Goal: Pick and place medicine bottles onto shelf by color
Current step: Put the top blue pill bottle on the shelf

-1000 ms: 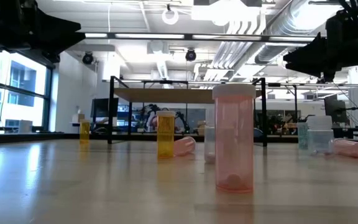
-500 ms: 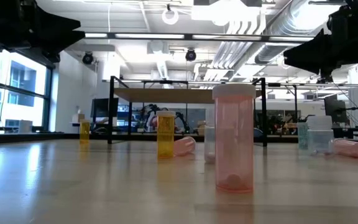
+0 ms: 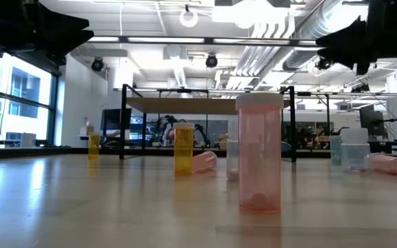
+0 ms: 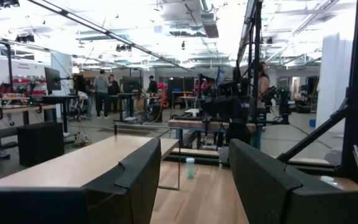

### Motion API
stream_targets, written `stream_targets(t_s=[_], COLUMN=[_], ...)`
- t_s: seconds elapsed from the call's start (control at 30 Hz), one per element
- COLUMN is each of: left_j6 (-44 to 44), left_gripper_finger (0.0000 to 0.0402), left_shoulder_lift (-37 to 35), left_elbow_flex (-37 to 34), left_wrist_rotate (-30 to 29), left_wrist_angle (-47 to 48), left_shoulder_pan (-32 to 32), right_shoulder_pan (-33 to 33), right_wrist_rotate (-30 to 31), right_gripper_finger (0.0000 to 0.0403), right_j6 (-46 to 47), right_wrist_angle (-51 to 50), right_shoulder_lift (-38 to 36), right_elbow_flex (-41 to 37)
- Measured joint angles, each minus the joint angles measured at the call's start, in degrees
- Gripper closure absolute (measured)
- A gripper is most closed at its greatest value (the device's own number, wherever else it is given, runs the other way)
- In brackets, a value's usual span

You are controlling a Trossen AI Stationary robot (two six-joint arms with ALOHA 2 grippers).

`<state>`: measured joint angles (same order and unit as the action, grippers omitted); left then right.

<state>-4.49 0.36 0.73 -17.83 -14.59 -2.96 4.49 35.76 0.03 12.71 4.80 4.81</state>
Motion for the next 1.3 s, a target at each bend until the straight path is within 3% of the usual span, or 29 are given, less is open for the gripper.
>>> stream_targets(t_s=[0.2, 0.6, 0.8, 1.1, 1.3], left_j6=[2.73, 2.81, 1.94, 2.32, 1.36], left_gripper_finger=[0.0222, 0.0222, 0.0222, 0.0222, 0.0222], left_shoulder_lift=[0.00, 0.00, 0.00, 0.00, 0.00], left_elbow_flex=[-0.02, -0.02, -0.01, -0.02, -0.02], left_wrist_rotate=[-0.17, -0.70, -1.05, -1.05, -1.03], left_wrist_angle=[1.60, 2.79, 2.76, 2.73, 2.67], left_shoulder_pan=[0.00, 0.00, 0.00, 0.00, 0.00], right_shoulder_pan=[0.00, 0.00, 0.00, -0.04, -1.45], right_wrist_rotate=[8.86, 15.83, 15.48, 14.08, 8.94], right_gripper_finger=[0.0197, 0.0197, 0.0197, 0.0197, 0.0197], right_j6=[3.56, 25.31, 32.41, 49.50, 60.05], right_wrist_angle=[-7.64, -37.54, -46.30, -67.86, -75.20], right_shoulder_lift=[0.04, 5.40, 12.24, 22.72, 27.40], right_elbow_flex=[5.21, 16.89, 21.61, 33.87, 33.70])
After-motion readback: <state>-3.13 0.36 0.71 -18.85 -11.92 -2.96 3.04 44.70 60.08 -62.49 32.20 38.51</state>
